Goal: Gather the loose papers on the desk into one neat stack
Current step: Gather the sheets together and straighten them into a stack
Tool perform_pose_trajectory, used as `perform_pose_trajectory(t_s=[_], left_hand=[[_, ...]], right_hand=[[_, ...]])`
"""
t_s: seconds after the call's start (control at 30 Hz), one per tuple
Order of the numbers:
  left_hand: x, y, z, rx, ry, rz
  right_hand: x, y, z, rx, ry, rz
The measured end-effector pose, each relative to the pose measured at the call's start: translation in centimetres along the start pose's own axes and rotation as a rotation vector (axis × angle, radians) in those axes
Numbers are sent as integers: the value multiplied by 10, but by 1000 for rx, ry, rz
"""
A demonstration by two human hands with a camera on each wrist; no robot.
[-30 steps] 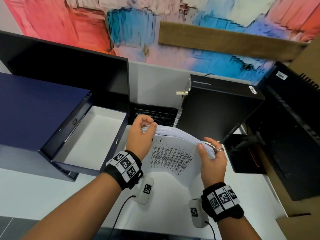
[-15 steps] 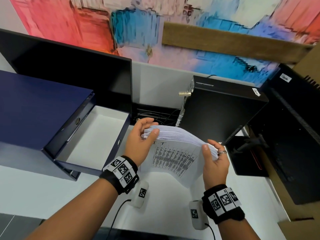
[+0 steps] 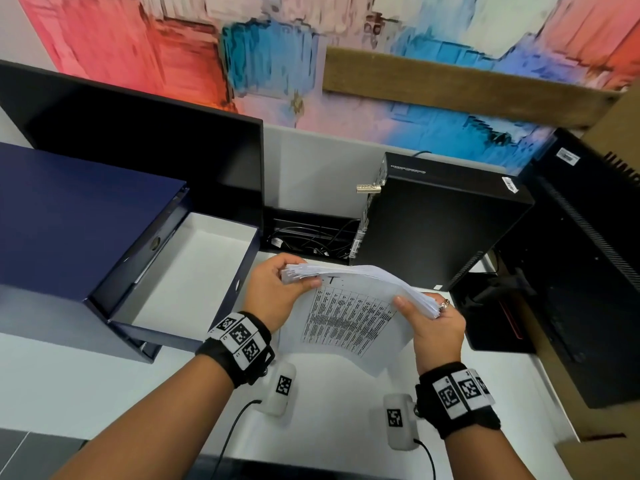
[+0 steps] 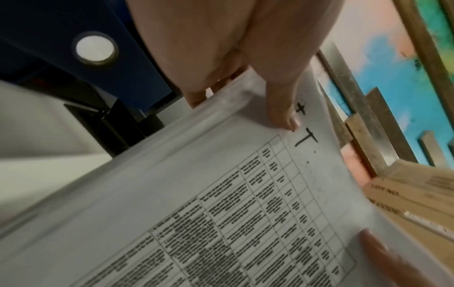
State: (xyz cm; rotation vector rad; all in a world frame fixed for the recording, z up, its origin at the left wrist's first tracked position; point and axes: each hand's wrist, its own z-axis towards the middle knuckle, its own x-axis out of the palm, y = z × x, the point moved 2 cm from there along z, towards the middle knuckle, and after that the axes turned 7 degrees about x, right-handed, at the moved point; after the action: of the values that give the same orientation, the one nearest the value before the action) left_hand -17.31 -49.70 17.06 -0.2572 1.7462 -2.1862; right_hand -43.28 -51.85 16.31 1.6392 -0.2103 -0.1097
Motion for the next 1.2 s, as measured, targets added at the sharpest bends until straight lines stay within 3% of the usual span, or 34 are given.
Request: perform_pose_trajectory(t_s=[0.13,0.33,0.47,0.6,0.8,1.0,1.2], left_hand=[[8,11,-6,-93,124,-150],[13,14,-2,-63,225,-48],[13,7,-5,-9,184,-41],[10,16,-13,-46,184,-43],[12,22,-12,-75,204,-17],[13,23,-11,-100,224,-36],[13,22,-9,-109,253,-46]], right_hand=[[-1,-5,-1,37,78,-44],[-2,-12,-1,131,92,-25],[-4,-4,-8,86,58,32],[-11,-1,-14,3,80,-5],[-8,10,-6,-3,-67,126],[-8,-2,-7,8,41,6],[-9,-7,-2,46,26,-32]])
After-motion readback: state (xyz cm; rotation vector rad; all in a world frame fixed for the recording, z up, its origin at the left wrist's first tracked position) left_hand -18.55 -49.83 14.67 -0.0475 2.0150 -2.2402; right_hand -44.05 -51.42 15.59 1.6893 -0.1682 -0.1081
